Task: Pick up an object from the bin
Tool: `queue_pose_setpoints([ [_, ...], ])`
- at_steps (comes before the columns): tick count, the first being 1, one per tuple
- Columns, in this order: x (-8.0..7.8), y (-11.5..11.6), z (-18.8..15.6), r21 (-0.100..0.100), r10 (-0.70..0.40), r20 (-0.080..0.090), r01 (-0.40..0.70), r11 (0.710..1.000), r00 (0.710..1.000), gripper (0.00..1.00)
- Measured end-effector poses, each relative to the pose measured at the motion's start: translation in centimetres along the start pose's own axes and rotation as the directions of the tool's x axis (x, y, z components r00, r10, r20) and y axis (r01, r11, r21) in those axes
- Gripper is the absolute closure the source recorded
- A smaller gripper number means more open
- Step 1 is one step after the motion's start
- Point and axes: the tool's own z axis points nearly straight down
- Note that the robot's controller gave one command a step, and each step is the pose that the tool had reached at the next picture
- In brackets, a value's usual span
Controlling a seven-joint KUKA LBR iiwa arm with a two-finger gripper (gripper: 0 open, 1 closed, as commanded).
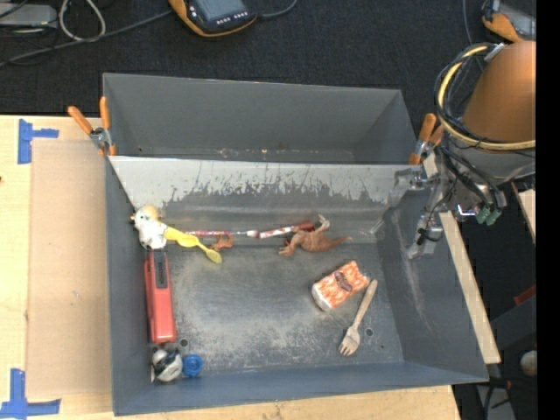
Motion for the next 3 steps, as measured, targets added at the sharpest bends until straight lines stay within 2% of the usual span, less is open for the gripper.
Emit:
queue_pose_setpoints([
  [1, 0.0, 0.0, 0.0, 0.000, 0.000, 0.000, 0.000, 1.000, 1.000, 0.00],
  [2, 2.6, 1.9, 6.9, 0.001, -0.029, 0.003, 0.029, 1.000, 1.000, 0.00],
  [3, 2.5, 3.4, 14.3, 0.001, 0.079, 0.013, -0.079, 0.997, 0.997, 0.00],
])
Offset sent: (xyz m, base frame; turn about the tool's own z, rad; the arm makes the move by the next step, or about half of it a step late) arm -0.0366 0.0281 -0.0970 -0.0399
